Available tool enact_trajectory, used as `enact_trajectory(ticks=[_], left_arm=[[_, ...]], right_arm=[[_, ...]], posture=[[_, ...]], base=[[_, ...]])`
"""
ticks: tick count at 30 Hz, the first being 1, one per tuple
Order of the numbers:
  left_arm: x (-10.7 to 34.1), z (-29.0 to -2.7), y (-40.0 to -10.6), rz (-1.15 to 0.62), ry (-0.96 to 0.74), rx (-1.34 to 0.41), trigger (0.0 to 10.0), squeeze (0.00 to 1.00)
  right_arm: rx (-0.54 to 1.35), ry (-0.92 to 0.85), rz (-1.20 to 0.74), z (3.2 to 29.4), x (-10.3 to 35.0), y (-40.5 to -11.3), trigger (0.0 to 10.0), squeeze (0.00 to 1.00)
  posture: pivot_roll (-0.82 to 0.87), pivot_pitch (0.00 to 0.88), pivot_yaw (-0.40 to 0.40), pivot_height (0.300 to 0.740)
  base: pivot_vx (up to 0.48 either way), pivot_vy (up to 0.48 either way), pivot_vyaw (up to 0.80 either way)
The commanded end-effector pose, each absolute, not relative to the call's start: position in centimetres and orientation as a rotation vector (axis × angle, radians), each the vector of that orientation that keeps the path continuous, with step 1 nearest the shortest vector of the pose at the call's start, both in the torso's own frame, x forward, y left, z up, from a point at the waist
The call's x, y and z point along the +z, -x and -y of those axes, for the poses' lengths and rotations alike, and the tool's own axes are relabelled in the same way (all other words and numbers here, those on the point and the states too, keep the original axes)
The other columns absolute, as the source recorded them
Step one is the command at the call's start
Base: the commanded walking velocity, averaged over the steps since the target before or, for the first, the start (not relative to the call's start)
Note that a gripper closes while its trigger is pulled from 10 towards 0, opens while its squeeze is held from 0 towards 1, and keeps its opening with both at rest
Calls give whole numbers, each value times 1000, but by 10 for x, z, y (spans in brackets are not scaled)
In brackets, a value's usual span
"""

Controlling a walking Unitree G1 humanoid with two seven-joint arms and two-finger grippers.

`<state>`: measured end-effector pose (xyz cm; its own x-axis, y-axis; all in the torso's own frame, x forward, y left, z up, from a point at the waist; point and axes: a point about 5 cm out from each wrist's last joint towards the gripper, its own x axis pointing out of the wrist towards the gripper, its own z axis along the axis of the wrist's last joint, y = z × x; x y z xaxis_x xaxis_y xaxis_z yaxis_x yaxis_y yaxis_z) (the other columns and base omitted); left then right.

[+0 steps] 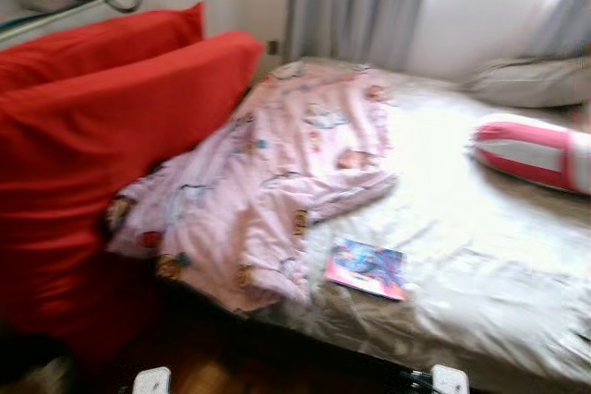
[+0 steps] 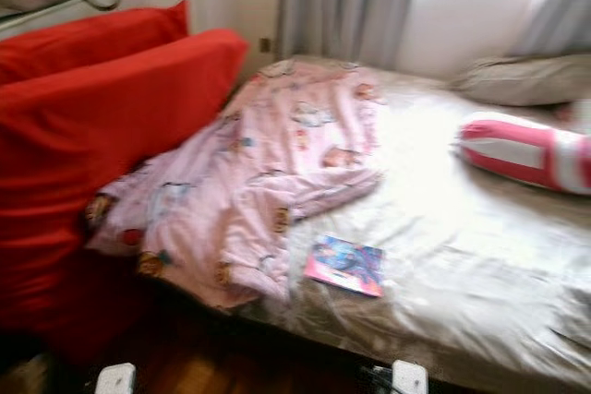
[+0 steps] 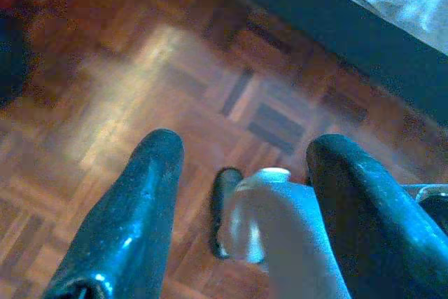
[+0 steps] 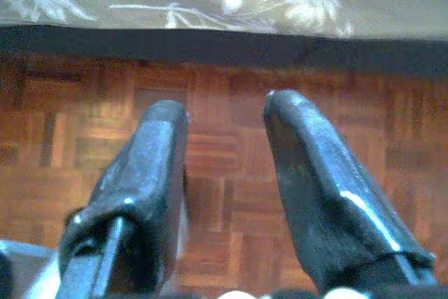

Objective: Clean up the room

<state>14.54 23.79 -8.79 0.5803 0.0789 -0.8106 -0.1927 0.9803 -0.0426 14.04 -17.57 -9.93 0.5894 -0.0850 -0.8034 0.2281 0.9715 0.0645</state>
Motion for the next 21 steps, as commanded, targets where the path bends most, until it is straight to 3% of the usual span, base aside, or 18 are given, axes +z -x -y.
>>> enact_trajectory(ticks=[1,21], left_arm=[[-86,-199,-173,-935,53,50,10000,0],[-84,-199,-177,-913,89,66,10000,0]], right_arm=[[-136,-214,-955,226,-92,-142,10000,0],[-131,-214,-948,226,-91,-144,10000,0]], posture=[[46,48,-14,740],[47,62,-16,740]], base=[[0,0,0],[0,0,0]])
